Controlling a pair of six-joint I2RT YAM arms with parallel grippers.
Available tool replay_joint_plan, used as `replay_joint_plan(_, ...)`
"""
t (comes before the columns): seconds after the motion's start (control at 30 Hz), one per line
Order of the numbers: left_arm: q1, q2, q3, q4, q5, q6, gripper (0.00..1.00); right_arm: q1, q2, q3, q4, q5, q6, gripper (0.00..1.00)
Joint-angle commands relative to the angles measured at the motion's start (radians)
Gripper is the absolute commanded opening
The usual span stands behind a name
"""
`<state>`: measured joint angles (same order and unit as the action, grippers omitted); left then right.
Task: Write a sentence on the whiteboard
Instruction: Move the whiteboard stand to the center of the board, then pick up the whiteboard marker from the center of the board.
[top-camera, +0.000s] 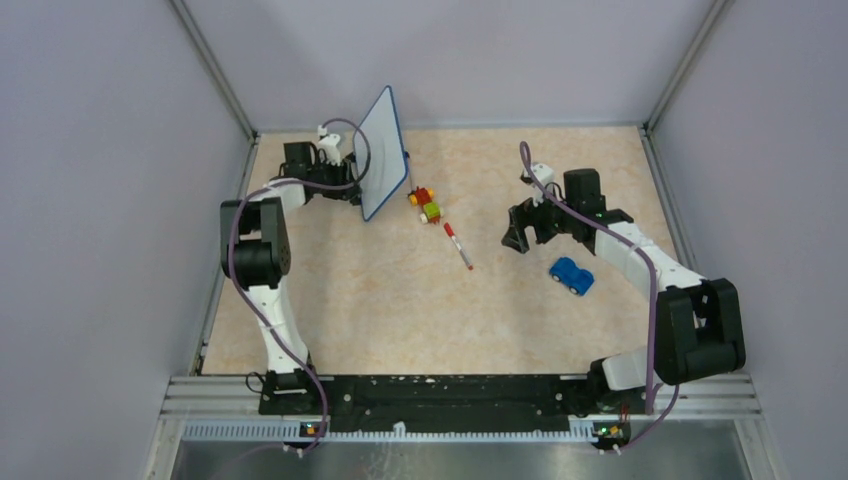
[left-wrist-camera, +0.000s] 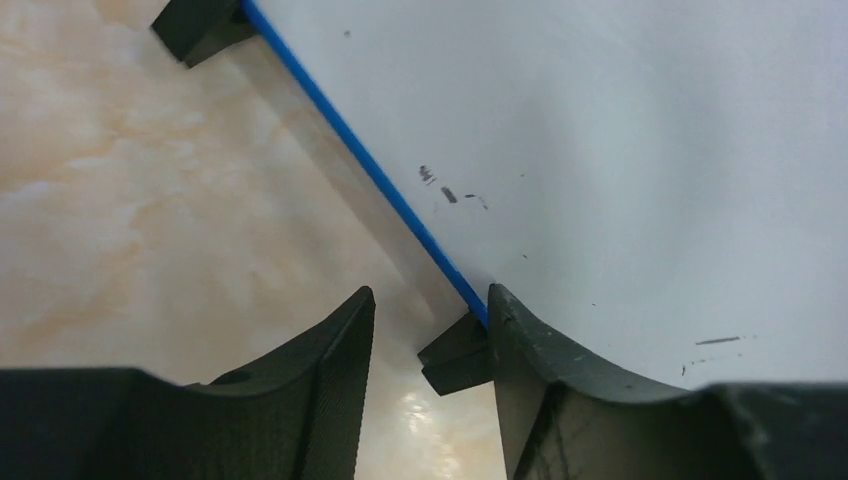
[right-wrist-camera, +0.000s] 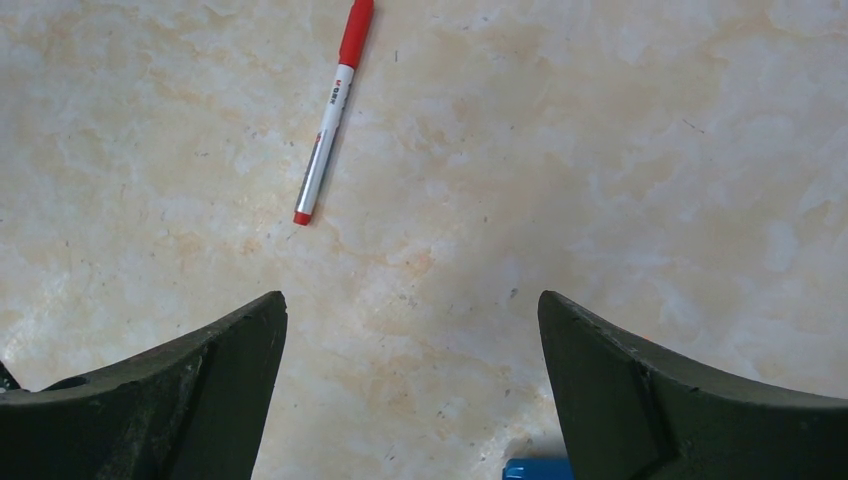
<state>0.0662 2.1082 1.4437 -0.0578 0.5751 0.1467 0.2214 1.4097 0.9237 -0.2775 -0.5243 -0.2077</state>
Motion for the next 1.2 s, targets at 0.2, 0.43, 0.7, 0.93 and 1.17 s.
replay_joint_plan(0.2, -0.115, -0.141, -0.177, -0.093, 0.137, -0.046, 0.33, -0.002, -0.054, 0.002, 0.048, -0.059, -0.004, 0.93)
replay_joint_plan(0.43, -0.158, -0.275, -0.270, -0.122, 0.227, -0.027, 0.31, -0.002, -0.069, -0.037, 0.104, -0.095, 0.032, 0.91)
replay_joint_plan(0.7, -0.002, -0.320, -0.206, -0.137, 0.177, -0.062, 0.46, 0.143, -0.054, -0.062, 0.148, 0.026, 0.060, 0.84)
replay_joint_plan(0.93, 0.100, -0.327, -0.214, -0.080, 0.099, -0.135, 0.54, 0.394, 0.074, -0.013, 0.161, 0.360, 0.063, 0.70)
replay_joint_plan(1.17, 0.150, -0.338, -0.249, -0.056, 0.093, -0.189, 0.59, 0.485, 0.228, 0.088, 0.110, 0.452, 0.110, 0.59)
